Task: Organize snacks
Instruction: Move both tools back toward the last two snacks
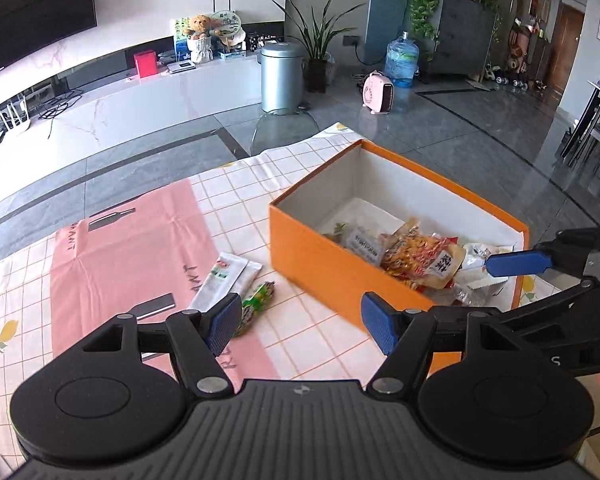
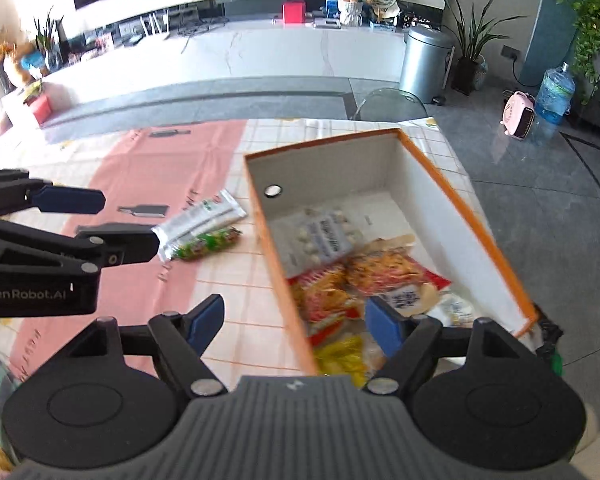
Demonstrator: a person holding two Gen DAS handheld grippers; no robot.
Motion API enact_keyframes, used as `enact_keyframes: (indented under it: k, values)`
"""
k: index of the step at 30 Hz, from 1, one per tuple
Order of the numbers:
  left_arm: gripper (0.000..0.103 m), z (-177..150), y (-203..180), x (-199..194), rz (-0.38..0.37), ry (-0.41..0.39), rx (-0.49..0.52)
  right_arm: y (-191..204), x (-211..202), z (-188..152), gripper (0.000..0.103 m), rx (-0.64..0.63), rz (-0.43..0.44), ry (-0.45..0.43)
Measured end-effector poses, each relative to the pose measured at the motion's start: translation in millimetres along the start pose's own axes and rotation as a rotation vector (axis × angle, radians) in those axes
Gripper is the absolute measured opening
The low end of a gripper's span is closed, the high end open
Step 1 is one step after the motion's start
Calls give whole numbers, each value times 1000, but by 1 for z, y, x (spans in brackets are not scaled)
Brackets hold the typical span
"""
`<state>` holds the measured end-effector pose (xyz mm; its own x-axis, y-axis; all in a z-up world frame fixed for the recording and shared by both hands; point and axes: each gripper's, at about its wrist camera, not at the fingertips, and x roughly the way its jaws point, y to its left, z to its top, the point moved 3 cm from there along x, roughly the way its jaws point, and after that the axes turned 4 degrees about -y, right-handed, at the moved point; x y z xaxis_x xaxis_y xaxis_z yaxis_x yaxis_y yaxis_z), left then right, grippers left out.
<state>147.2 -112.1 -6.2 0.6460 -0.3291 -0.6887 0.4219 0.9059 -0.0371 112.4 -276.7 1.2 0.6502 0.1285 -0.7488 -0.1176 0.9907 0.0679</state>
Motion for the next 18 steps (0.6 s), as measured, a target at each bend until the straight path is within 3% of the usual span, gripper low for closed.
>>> enact_keyframes:
  k: [5, 8, 13, 18]
  values:
    - [80, -16, 37, -5, 18, -3, 2, 34, 3, -22, 74, 70, -15, -119]
    - [81, -21, 57, -2, 9, 4, -18, 52, 9, -34, 68, 90, -19, -161]
    - [80, -35, 79, 12, -5, 39, -30, 71, 34, -46, 58, 149, -1, -153]
    - [80, -45, 92, 28, 6, 67, -24, 74, 63, -52, 57, 253, 1, -121]
